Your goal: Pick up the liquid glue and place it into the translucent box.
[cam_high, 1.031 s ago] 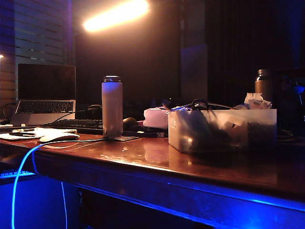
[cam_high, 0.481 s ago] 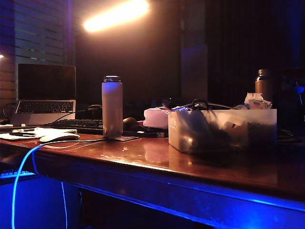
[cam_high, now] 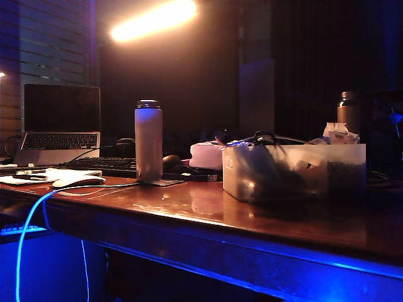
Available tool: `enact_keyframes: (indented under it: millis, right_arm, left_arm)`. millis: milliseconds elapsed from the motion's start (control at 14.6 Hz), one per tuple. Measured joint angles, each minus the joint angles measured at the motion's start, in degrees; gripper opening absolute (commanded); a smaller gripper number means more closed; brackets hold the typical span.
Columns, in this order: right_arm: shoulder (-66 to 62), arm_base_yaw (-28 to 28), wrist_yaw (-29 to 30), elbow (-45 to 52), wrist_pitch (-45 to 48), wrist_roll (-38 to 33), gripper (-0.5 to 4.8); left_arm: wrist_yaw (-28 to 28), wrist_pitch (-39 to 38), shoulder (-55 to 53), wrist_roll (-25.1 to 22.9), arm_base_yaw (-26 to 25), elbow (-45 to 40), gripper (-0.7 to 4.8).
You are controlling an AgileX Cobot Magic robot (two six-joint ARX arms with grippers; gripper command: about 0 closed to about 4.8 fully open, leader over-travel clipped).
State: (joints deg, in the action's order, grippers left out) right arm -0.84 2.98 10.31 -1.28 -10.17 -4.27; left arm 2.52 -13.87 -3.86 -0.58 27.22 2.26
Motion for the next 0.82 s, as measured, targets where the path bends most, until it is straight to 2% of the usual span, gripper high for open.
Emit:
enact_keyframes:
  millis: [344,481,824]
  right_arm:
    - [0.66,-4.68,-0.02,0.46,1.36,0.00,-0.01]
    - [0.66,-5.40,-0.02,0.66,1.81,0.00,-0.01]
    - [0.66,-8.63,-0.02,0.68,1.84,0.00,-0.01]
  left_arm:
    - [-0.07,0.11,3.23,0.02,-18.91,-0.04,-0.04]
    - [0.26,1.22,3.65,0.02,-21.55,-0.31,-0.04]
    - [0.26,1.27,3.65,0.02,-21.70,-0.35,-0.04]
